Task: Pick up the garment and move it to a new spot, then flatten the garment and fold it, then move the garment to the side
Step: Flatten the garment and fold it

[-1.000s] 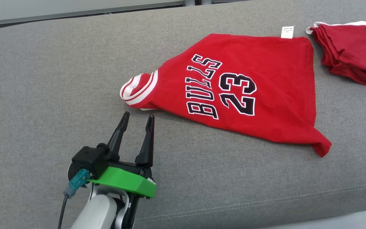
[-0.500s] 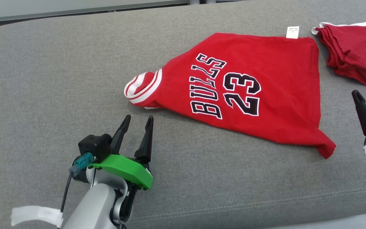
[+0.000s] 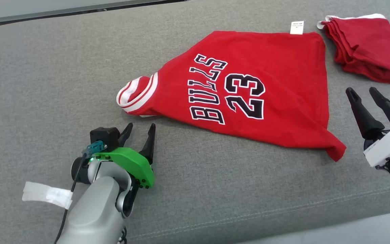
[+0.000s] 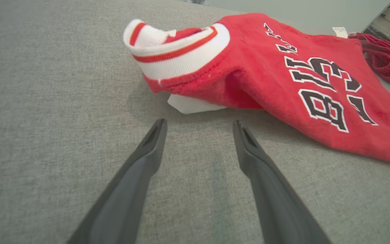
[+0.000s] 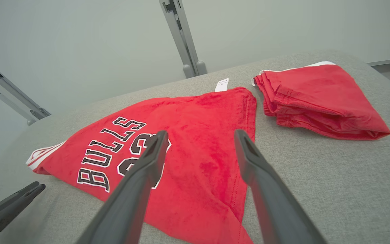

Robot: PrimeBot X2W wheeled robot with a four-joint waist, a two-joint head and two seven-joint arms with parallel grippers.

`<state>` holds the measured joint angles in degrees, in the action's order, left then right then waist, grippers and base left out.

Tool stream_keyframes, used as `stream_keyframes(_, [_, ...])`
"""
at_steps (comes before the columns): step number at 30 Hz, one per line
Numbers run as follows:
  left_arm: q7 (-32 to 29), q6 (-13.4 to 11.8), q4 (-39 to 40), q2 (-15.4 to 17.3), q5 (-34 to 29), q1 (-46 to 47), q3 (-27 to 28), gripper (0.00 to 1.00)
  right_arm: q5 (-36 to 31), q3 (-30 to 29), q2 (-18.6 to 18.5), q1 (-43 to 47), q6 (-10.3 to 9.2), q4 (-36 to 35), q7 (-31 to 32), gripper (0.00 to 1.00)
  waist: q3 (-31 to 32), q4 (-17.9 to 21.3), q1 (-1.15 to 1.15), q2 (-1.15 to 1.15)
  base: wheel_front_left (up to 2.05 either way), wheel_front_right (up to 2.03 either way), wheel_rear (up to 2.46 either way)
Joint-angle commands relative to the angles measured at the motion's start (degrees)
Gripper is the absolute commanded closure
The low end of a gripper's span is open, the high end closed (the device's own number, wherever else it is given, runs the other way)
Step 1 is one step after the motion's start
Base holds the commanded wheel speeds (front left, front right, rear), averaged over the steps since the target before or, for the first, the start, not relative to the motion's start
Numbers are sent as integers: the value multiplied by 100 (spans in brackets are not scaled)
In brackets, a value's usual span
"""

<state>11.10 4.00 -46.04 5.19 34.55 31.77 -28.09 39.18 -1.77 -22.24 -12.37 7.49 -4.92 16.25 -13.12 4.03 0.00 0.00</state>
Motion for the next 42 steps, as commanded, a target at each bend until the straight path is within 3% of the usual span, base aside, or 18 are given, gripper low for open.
stream_keyframes(1, [8, 23, -69, 9, -23, 119, 0, 0, 31, 20, -8, -65, 0, -30, -41, 0, -60, 109, 0, 0, 0, 0, 0])
stream_keyframes(19, [313, 160, -1820, -59, 205, 1180, 157, 0, 125, 373, 35, -313, 0, -157, -391, 0, -415, 616, 0, 0, 0, 0, 0])
stream_keyframes(20, [323, 166, -1883, -59, 202, 1212, 151, 15, 127, 384, 40, -322, 0, -164, -397, 0, -428, 621, 0, 0, 0, 0, 0])
stream_keyframes(22, [317, 193, -2000, -67, 139, 1275, 87, 60, 144, 405, 55, -342, 0, -174, -441, 0, -448, 625, 0, 0, 0, 0, 0])
stream_keyframes(23, [323, 198, -2043, -74, 119, 1299, 64, 73, 146, 410, 56, -346, 0, -173, -448, 0, -456, 619, 0, 0, 0, 0, 0])
stream_keyframes(24, [322, 212, -2071, -84, 103, 1313, 37, 93, 154, 412, 56, -341, 0, -173, -474, 0, -461, 604, 0, 0, 0, 0, 0])
stream_keyframes(25, [333, 235, -2087, -93, 104, 1321, 14, 100, 163, 408, 58, -337, 0, -173, -493, 0, -462, 584, 0, 0, 0, 0, 0])
stream_keyframes(35, [249, 343, -1976, -136, -81, 1269, -555, 100, 210, 331, 77, -164, 0, -70, -680, 0, -238, 100, 0, 0, 0, 0, 0])
stream_keyframes(42, [155, 349, -1052, 178, 94, 1058, -963, 100, 245, 346, 107, -46, 0, -30, -727, 0, -3, -303, 0, 0, 0, 0, 0])
